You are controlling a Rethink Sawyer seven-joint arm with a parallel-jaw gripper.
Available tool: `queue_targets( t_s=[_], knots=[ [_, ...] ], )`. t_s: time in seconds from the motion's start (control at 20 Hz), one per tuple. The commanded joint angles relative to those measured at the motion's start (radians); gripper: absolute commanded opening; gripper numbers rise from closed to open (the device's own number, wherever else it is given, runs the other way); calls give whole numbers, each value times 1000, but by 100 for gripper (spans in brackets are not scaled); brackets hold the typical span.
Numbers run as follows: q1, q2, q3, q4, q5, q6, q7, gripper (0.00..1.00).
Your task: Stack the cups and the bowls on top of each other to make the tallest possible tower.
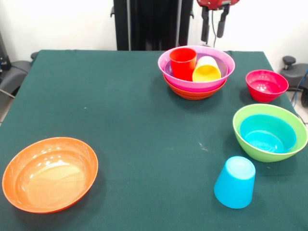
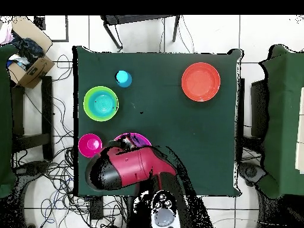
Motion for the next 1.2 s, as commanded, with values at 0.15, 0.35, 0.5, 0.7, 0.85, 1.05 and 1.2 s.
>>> queue_targets(
  t_s=[0.15,0.35,0.5,0.7,0.85,1.05,1.2],
  knots=[
    [49,286,-105,-139,120,-221,348,100],
    [76,366,-155,-206,216,-220,423,100],
    [135,394,-229,-276,296,-145,487,100],
    [168,398,-280,-354,358,-28,543,100],
    [169,392,-279,-389,397,21,588,100],
    [150,364,-246,-379,427,39,627,100],
    [161,356,-238,-380,431,45,639,100]
  ],
)
